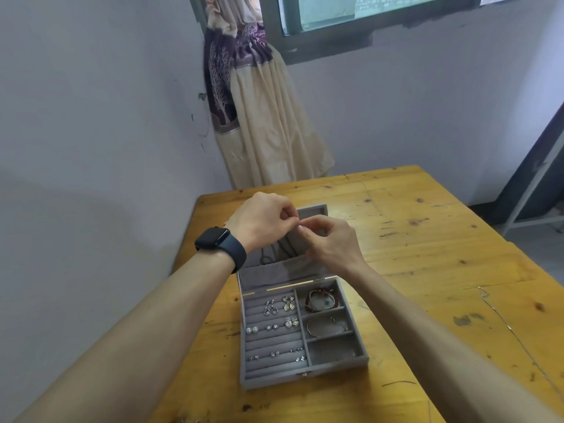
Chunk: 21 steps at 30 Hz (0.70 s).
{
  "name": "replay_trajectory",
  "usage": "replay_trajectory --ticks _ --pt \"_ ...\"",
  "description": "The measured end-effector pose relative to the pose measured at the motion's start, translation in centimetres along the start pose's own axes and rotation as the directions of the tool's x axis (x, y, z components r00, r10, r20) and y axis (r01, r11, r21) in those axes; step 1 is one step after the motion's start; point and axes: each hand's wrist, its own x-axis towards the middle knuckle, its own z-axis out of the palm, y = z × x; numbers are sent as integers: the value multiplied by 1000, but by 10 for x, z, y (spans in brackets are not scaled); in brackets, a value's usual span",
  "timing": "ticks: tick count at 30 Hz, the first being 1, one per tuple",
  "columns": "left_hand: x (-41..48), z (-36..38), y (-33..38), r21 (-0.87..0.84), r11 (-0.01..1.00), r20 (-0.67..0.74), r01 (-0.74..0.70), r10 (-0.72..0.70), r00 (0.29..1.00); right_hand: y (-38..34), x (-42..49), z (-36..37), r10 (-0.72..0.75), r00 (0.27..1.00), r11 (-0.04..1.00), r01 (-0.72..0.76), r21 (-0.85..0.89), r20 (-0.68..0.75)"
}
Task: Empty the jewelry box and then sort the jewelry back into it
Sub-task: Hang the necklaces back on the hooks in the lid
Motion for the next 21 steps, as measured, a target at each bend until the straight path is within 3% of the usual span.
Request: replay_trajectory --ticks 3,8,11,15,18,21 --pt "-2 3 -4 59 998 20 3 -4 1000 3 1 -1 22 1000 1000 -22 -1 -21" --pt "-6 9 -7 157 987 60 20 -30 998 8 5 1 -43 996 984 28 -178 -81" --pt "-7 16 -8 228 973 -49 46 -36 998 11 9 9 -90 990 942 50 -333 -106" --pt "-9 31 -13 386 922 -271 28 85 959 11 10 16 -199 967 850 91 -519 -157" --pt "-5 36 -14 290 957 -266 22 58 962 14 13 18 -343 917 729 124 -673 -203" --pt "-2 38 -12 181 983 -245 43 3 969 19 19 16 -383 912 709 186 -680 -149"
